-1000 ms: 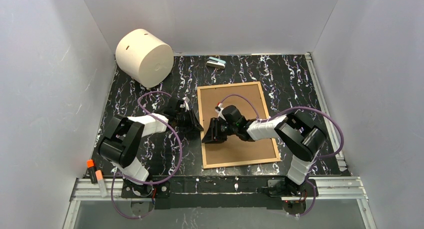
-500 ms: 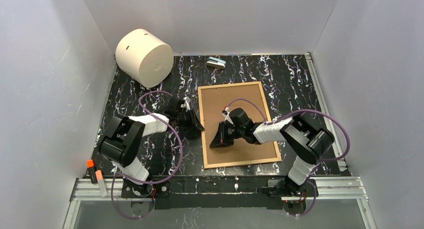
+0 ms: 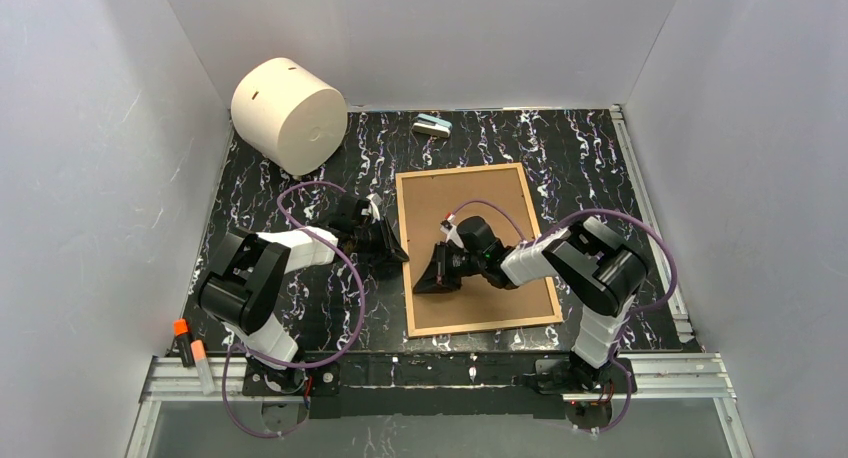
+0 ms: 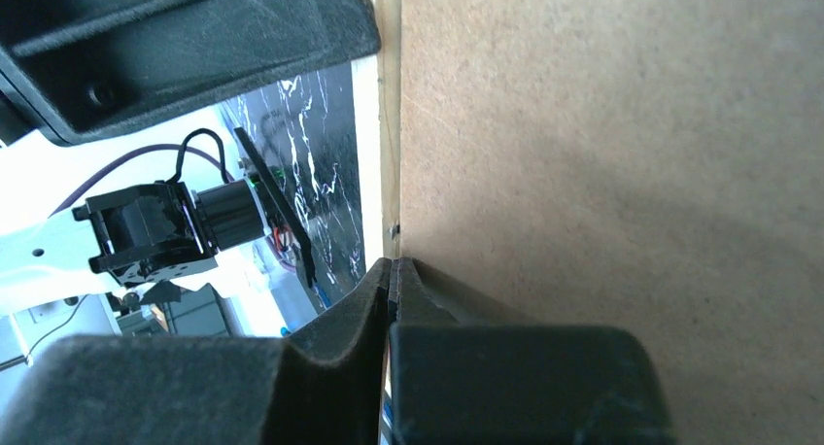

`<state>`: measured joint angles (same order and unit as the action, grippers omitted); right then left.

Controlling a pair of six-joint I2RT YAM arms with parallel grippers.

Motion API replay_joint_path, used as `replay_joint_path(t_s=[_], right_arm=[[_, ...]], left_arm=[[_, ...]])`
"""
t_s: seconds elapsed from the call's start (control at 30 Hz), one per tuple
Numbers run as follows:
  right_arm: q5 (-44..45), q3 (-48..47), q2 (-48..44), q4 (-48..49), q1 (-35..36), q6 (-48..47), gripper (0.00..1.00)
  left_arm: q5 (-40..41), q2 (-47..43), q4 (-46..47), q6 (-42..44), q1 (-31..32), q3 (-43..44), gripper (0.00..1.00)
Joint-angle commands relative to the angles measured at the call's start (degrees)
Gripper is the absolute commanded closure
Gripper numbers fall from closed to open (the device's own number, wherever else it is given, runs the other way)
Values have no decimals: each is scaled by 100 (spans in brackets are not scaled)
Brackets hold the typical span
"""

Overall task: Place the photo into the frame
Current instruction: Install the photo frame at the center of the board.

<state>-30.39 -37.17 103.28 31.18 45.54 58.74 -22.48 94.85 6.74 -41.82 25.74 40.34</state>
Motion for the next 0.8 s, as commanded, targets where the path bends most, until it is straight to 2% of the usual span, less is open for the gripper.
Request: replay_joint_path(t_s=[0.0, 0.77], right_arm=[[-22, -240, 121, 283, -38, 52, 93], [-383, -163, 382, 960, -185, 244, 99]], left_arm=[[1185, 730, -1150, 458, 151, -567, 77], [1212, 792, -1136, 433, 151, -540, 77]])
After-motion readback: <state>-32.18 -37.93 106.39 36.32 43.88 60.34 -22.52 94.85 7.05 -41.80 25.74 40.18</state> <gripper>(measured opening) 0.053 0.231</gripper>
